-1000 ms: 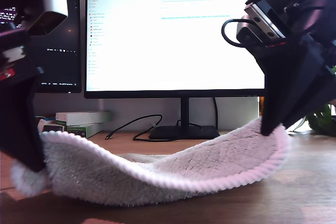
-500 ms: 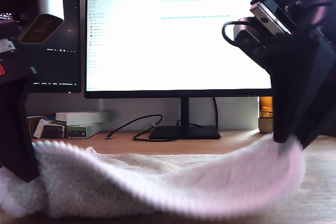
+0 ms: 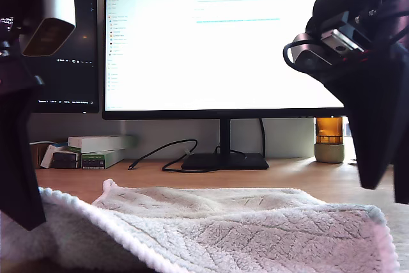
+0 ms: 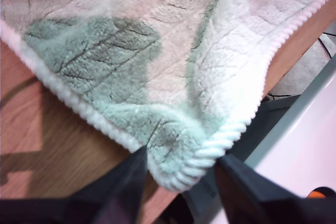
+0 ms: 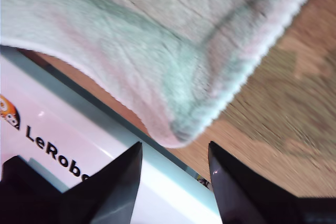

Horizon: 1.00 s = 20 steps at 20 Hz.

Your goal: Fold the tea towel to a neat square and place it to the right

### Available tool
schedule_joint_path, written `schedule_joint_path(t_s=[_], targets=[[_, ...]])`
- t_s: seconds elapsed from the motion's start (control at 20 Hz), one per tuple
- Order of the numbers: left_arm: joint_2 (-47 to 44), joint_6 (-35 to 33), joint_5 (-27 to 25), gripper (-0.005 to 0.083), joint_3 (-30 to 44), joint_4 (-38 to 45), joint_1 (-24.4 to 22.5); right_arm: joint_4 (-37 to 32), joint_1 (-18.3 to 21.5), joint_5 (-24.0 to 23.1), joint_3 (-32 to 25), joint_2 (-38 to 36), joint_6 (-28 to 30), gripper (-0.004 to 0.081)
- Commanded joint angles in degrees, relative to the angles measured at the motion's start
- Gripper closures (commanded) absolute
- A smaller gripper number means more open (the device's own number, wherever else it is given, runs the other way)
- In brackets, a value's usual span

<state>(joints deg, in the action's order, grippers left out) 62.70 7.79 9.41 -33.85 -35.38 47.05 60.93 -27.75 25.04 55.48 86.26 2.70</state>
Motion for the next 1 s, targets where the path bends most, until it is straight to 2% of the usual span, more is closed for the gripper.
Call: schedule_joint_path(t_s=[0.0, 0.15, 0.3, 0.4, 0.5, 0.55, 0.6, 0.65, 0.7, 0.75, 0.95], targets=[[-1.4, -0.3, 0.0, 0.0342, 0.7, 1.8, -0.6, -0.7, 0.1, 0.6, 0.2, -0.1, 0.4, 0.0412], [-2.7, -0.9, 0.5, 0.0344, 0.7, 3.8, -1.1, -2.0, 0.0, 1.7, 0.3, -0.1, 0.4, 0.0412], [-4.5, -2.0, 5.3, 0.0340, 0.6, 1.0, -1.2, -2.2, 0.0, 1.7, 0.3, -0.1, 0.4, 0.0412], [-5.8, -2.2, 8.0, 0.0306, 0.6, -0.9, -1.1, -2.5, 0.0, 1.7, 0.4, -0.1, 0.4, 0.0412], [-6.8, -1.7, 6.5, 0.0315, 0.6, 0.1, -1.1, -4.0, 0.0, 1.8, 0.4, -0.1, 0.5, 0.0413], [-6.9, -1.4, 3.2, 0.0375, 0.6, 2.5, -1.3, -5.8, -0.2, 1.9, 0.4, -0.1, 0.9, 0.0423], [-6.7, -1.4, 1.1, 0.0510, 0.7, 5.2, -1.6, -7.8, -0.5, 1.8, 0.4, -0.1, 0.9, 0.0452], [-5.7, -2.2, 0.0, 0.0680, 0.7, 8.2, -1.8, -9.9, -1.1, 1.7, 0.4, -0.1, 1.5, 0.0547], [-4.2, -3.1, -0.2, 0.0810, 0.7, 10.7, -2.2, -12.0, -1.6, 1.3, 0.4, -0.1, 2.1, 0.0688], [-2.3, -3.7, -0.7, 0.0795, 0.7, 13.2, -2.3, -14.5, -1.9, 1.2, 0.4, -0.1, 3.8, 0.0783], [6.8, -8.3, -0.7, 0.0797, 0.7, 22.9, -6.0, -22.4, -2.3, -1.5, 0.4, 0.3, 4.8, 0.0784]])
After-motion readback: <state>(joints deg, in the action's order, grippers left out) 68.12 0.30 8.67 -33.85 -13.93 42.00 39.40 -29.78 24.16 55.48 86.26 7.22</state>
